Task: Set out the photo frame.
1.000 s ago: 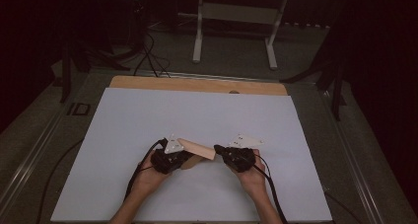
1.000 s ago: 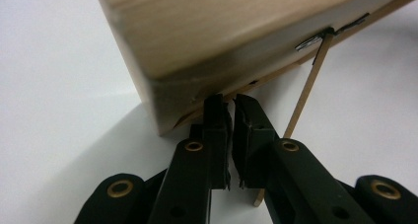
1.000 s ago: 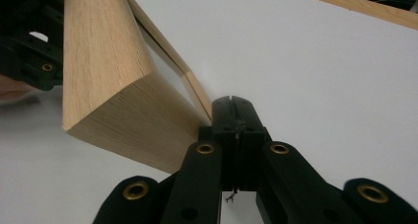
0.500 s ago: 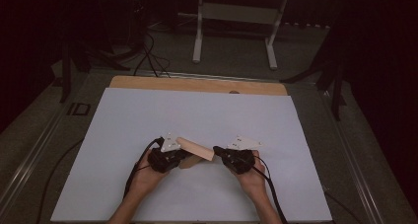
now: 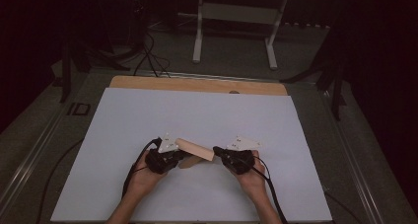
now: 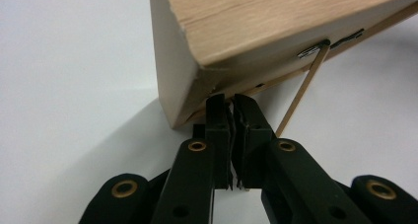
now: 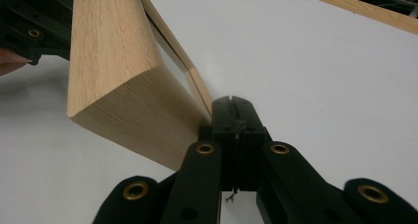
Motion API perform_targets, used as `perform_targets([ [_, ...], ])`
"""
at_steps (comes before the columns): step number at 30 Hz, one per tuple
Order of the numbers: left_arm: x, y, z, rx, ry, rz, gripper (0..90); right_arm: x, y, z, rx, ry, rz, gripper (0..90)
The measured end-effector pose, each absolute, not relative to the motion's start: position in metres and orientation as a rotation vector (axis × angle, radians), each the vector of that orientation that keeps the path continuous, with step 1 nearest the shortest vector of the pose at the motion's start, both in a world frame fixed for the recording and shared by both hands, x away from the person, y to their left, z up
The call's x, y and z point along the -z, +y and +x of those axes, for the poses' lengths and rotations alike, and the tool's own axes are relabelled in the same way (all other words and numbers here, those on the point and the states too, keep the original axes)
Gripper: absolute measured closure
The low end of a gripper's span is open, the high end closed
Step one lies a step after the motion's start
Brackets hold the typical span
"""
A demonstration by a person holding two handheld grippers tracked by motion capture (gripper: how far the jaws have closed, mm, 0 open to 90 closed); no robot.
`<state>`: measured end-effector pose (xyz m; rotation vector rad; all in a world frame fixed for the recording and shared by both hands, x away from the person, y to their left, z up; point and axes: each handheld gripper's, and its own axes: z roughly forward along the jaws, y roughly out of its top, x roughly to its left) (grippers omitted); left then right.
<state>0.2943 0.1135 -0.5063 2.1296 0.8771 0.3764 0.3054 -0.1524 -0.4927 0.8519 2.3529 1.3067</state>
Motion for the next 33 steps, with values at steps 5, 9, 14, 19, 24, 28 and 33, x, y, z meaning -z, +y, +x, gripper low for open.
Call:
perform_targets([
  [5, 0.502, 0.112, 0.287, -0.380, 0.854, 2.125, 85.8, 0.493, -0.152, 0.305, -1.307, 2.353, 0.852, 89.7],
  [9, 0.495, 0.114, 0.284, -0.410, 0.850, 2.097, 87.0, 0.492, -0.152, 0.305, -1.304, 2.354, 0.853, 89.7],
  [14, 0.491, 0.115, 0.283, -0.420, 0.853, 2.082, 88.1, 0.492, -0.152, 0.304, -1.299, 2.351, 0.844, 89.7],
  [19, 0.491, 0.113, 0.286, -0.416, 0.854, 2.088, 88.1, 0.492, -0.151, 0.302, -1.283, 2.352, 0.830, 89.8],
  [24, 0.492, 0.112, 0.289, -0.403, 0.855, 2.090, 88.1, 0.492, -0.150, 0.299, -1.279, 2.355, 0.822, 89.8],
  [28, 0.491, 0.110, 0.290, -0.407, 0.855, 2.093, 88.1, 0.492, -0.149, 0.297, -1.276, 2.357, 0.815, 89.8],
  [33, 0.490, 0.109, 0.289, -0.412, 0.849, 2.091, 88.1, 0.492, -0.148, 0.296, -1.273, 2.358, 0.809, 89.8],
])
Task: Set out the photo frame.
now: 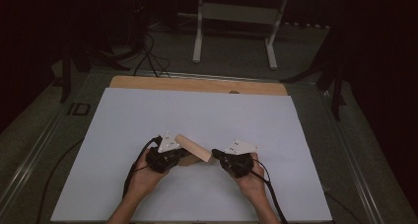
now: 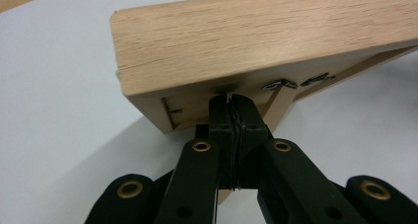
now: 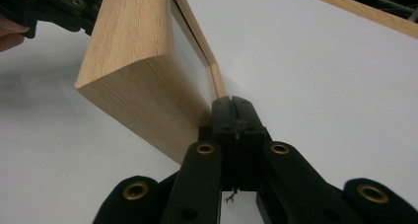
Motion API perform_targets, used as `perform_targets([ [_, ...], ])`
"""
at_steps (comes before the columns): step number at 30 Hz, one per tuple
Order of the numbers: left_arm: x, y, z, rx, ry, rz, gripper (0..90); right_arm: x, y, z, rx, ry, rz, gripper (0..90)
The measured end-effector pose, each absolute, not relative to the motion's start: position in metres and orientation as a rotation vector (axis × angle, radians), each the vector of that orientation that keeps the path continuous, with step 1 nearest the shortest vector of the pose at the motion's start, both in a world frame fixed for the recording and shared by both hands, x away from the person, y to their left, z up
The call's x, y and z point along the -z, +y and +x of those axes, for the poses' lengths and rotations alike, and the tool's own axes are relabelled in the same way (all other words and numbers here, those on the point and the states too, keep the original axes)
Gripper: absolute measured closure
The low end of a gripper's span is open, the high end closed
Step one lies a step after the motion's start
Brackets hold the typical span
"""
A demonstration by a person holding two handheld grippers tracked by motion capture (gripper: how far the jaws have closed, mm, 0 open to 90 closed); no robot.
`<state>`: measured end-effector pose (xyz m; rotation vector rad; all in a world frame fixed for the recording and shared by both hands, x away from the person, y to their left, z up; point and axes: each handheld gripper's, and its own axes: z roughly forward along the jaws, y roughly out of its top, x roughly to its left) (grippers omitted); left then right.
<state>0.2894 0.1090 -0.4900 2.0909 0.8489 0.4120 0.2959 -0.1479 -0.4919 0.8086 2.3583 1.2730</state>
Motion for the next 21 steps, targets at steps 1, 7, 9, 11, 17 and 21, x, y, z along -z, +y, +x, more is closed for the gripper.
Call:
perform_targets([
  [1, 0.4893, 0.1087, 0.2888, -0.412, 0.846, 2.091, 88.1, 0.4919, -0.1478, 0.2958, -1.273, 2.358, 0.809, 89.8],
  [7, 0.4861, 0.1081, 0.2863, -0.401, 0.838, 2.083, 88.1, 0.4919, -0.1474, 0.2946, -1.264, 2.359, 0.805, 89.8],
  [9, 0.4849, 0.1080, 0.2855, -0.394, 0.836, 2.078, 88.2, 0.4918, -0.1475, 0.2942, -1.262, 2.361, 0.806, 89.8],
  [11, 0.4840, 0.1076, 0.2845, -0.391, 0.832, 2.076, 88.3, 0.4918, -0.1474, 0.2935, -1.261, 2.363, 0.806, 89.8],
  [17, 0.4838, 0.1051, 0.2837, -0.383, 0.822, 2.079, 88.5, 0.4920, -0.1467, 0.2923, -1.261, 2.359, 0.804, 89.8],
  [21, 0.4844, 0.1037, 0.2845, -0.381, 0.817, 2.085, 88.5, 0.4920, -0.1459, 0.2909, -1.262, 2.364, 0.798, 89.9],
])
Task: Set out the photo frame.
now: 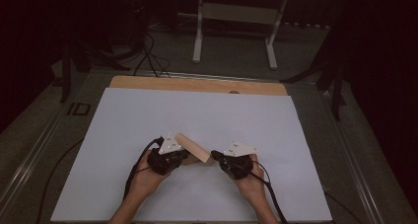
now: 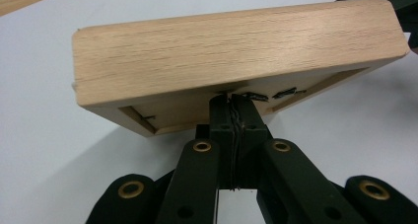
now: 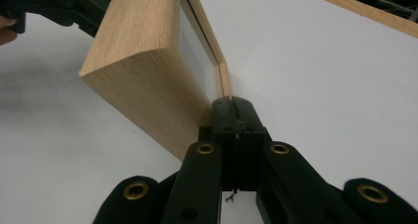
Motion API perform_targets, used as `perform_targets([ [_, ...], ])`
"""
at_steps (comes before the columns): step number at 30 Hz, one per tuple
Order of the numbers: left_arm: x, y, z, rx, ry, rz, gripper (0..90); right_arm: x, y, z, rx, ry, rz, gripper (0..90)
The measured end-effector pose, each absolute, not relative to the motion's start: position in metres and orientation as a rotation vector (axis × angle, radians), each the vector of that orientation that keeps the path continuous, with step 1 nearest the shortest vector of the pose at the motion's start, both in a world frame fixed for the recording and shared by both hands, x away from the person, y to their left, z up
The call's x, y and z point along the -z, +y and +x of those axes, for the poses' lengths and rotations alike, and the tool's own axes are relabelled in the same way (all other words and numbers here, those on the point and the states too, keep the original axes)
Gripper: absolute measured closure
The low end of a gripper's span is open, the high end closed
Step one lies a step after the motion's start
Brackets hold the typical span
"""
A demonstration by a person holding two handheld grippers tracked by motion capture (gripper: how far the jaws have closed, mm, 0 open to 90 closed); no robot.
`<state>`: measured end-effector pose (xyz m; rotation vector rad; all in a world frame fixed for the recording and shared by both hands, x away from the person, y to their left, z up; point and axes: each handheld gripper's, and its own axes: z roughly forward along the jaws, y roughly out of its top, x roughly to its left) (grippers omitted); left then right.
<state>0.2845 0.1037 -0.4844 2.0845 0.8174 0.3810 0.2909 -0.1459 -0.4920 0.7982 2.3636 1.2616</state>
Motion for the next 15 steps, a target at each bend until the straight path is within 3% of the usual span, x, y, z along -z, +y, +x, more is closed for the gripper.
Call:
perform_targets([
  [15, 0.4836, 0.0988, 0.2813, -0.373, 0.789, 2.095, 88.9, 0.4922, -0.1450, 0.2894, -1.266, 2.364, 0.802, 89.8],
])
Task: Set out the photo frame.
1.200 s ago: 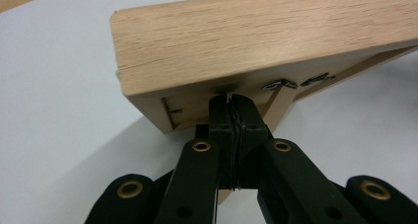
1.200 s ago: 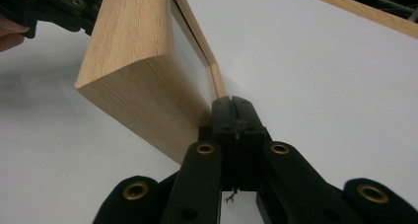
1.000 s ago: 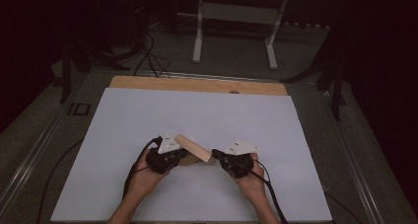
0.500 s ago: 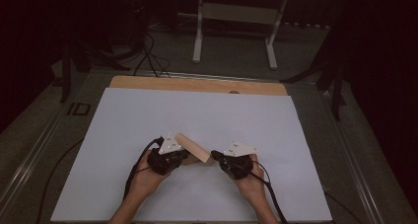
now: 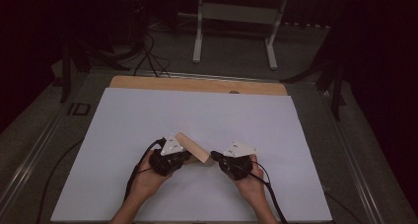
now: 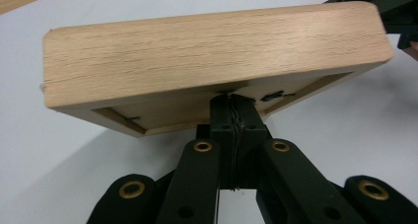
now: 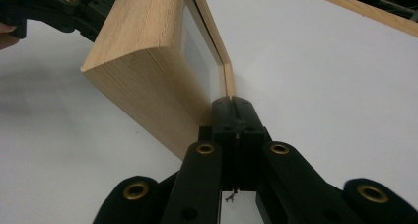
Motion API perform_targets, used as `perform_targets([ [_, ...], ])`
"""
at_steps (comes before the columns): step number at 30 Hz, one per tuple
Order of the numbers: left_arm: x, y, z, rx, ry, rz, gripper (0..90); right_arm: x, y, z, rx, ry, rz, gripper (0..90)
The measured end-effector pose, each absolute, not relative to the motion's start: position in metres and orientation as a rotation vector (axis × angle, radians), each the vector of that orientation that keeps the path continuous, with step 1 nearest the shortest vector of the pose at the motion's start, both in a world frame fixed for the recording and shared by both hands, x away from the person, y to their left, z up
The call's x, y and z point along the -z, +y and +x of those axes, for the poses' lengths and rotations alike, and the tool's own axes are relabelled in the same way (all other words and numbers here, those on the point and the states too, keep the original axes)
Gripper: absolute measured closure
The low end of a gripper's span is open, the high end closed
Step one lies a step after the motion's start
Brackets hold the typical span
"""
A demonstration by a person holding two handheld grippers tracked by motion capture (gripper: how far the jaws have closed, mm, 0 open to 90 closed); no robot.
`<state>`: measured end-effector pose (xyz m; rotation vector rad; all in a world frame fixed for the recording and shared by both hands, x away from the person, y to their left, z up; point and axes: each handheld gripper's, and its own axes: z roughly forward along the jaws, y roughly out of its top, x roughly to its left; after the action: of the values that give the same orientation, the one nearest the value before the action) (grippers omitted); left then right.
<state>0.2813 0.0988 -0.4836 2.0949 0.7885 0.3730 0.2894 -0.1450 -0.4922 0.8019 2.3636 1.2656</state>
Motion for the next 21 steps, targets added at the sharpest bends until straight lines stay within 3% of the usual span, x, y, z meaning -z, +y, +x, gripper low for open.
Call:
perform_targets([
  [21, 0.4875, 0.0969, 0.2864, -0.380, 0.794, 2.093, 89.3, 0.4919, -0.1407, 0.2826, -1.263, 2.384, 0.780, 90.0],
])
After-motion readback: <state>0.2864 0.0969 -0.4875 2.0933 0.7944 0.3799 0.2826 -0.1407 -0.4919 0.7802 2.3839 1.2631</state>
